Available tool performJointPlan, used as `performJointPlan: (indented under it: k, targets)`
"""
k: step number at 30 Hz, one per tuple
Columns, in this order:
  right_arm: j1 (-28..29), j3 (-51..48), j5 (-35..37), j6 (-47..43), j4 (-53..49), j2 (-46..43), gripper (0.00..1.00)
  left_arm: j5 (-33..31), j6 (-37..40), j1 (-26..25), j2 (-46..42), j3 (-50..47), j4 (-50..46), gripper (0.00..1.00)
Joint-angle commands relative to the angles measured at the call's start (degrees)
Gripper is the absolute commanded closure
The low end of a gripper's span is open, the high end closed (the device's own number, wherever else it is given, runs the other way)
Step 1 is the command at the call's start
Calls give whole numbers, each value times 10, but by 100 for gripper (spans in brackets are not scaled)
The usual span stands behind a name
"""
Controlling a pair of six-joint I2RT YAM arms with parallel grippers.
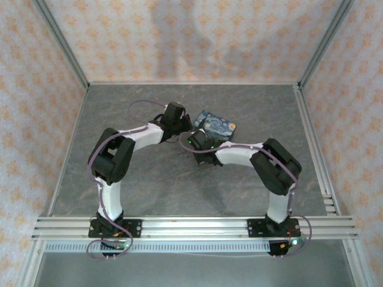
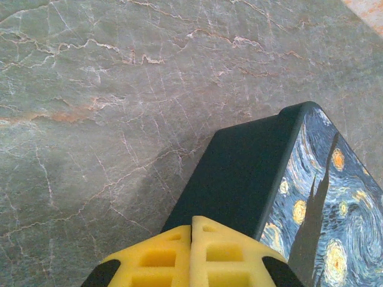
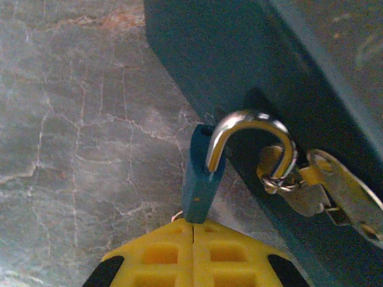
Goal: Unlock a padlock with a key
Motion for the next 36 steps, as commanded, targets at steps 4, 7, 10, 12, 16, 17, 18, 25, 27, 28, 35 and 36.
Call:
performJointPlan:
  k: [4,7,10,12,16,17,18,25,27,28,35,36]
  targets:
    - [1,46,-6,-134,-2,-2,100,27,7,-7,12,-30,-53,100]
    - [4,62,-37,-159,24,2,100,26,5,-7,7,-35,-52,100]
    - [5,59,-59,-189,46,-4,100,26,6,-7,5,-36,-53,100]
    - [6,55,-59,-203,46,-8,100,25,7,-7,4,-34,-56,100]
    - [6,13,-75,-201,52,-49,100,15,7,-3,-3,-32,-62,98]
    - [6,-7,-83,-195,63,-68,100,13,6,0,-7,-34,-62,96]
    - [6,-21,-91,-191,69,-83,100,11,4,3,-12,-36,-62,94]
    - [6,-79,-101,-160,70,-181,100,-3,3,29,-78,-55,-70,75]
    - [6,-86,-97,-153,64,-201,100,-10,5,30,-96,-62,-73,72]
    - [6,-90,-94,-150,63,-209,100,-13,5,31,-105,-67,-74,72]
    - [6,-104,-92,-130,52,-234,100,-8,-1,32,-133,-92,-62,68]
    - [6,-104,-91,-129,51,-229,100,-5,-3,32,-131,-94,-60,68]
